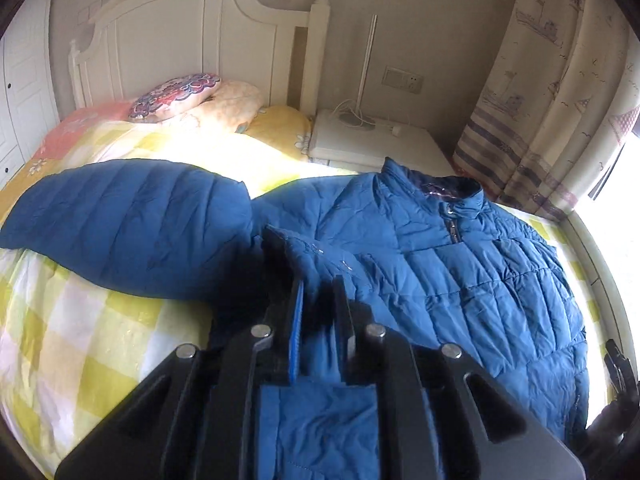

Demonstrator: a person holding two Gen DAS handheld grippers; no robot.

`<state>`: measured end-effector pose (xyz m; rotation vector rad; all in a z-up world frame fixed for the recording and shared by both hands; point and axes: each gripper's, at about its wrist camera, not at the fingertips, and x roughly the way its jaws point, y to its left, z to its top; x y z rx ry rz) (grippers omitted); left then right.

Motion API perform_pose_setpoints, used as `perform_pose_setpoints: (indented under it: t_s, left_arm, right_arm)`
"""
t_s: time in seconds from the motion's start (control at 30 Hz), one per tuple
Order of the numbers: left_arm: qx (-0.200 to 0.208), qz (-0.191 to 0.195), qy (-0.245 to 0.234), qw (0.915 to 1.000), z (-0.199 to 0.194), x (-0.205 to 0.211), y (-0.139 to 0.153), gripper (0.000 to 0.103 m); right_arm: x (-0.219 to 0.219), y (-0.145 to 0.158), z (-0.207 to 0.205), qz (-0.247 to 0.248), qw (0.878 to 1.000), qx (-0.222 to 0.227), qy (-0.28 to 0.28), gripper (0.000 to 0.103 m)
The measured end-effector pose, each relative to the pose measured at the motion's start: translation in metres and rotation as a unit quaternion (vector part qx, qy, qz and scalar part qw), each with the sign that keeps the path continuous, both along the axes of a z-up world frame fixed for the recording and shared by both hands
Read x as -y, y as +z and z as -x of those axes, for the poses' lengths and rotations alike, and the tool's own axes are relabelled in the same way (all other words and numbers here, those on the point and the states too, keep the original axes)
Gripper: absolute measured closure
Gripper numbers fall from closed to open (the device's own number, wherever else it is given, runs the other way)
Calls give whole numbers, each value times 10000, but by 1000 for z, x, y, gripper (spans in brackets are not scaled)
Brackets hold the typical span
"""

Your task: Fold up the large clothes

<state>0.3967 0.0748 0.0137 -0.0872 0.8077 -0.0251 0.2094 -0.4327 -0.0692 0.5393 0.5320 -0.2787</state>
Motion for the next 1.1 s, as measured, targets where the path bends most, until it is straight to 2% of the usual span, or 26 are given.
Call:
perform_pose_setpoints:
  t_s: [0.03, 0.07, 0.1, 0.13, 0.23, 0.3, 0.37, 0.47, 0.5, 0.57, 0.67, 0.8, 0.9, 0.93, 0.97, 1.0, 1.1]
  left_arm:
    - [26, -110, 183, 9998, 2, -6, -4, 69]
    - [95, -115, 307, 9994, 5, -11, -5, 36]
    - [241, -45, 368, 9990, 8, -14, -4, 25]
    - [423, 24, 354, 9985, 11, -11, 0, 21]
    - [650, -142, 35, 9978, 10, 15, 6, 21]
    - [607, -352, -184, 9974, 4, 36, -2, 21]
    - [251, -549, -268, 9978, -11, 50, -26, 21]
    - [-446, -760, -206, 9959, -30, 53, -79, 22]
    - [-439, -859, -259, 9950, -30, 54, -90, 21]
    - [-398, -999, -352, 9936, -28, 60, -89, 17]
    - [-481, -1111, -424, 9917, -31, 65, -93, 10]
    - [-471, -1016, -436, 9928, -30, 63, -94, 8]
    - [-473, -940, -473, 9933, -31, 63, -93, 5]
    - [-471, -914, -484, 9935, -31, 62, -93, 4]
    - [-465, -888, -496, 9937, -31, 62, -93, 3]
    - [-460, -873, -496, 9939, -31, 62, -93, 3]
    - [-441, -912, -478, 9937, -30, 63, -93, 3]
  right_arm:
    - [0, 0, 0, 4, 10000, -5, -10, 19]
    - [0, 0, 0, 7, 10000, -14, -14, 19]
    - [0, 0, -1, 15, 10000, -35, -14, 19]
    - [0, 0, -2, 25, 10000, -57, -16, 19]
    - [-1, 0, -3, 70, 9999, -109, -32, 19]
    - [-2, 0, -3, 81, 9999, -139, -43, 19]
    - [-3, 0, -4, 98, 9998, -161, -38, 19]
    - [-6, 1, -6, 175, 9996, -221, 23, 19]
    - [-8, 1, -9, 272, 9989, -365, 64, 19]
    - [-17, 6, -19, 453, 9968, -589, 296, 19]
    - [-39, 24, -43, 783, 9918, -611, 806, 19]
    - [-82, 38, -100, 1496, 9735, -781, 1540, 17]
    - [-111, 26, -142, 1782, 9573, -973, 2060, 17]
    - [-119, 14, -155, 1888, 9479, -1227, 2252, 17]
    - [-126, -6, -169, 1970, 9323, -1779, 2458, 15]
    - [-130, -18, -175, 1999, 9250, -2002, 2534, 15]
    - [-120, -15, -175, 1718, 9288, -2029, 2582, 17]
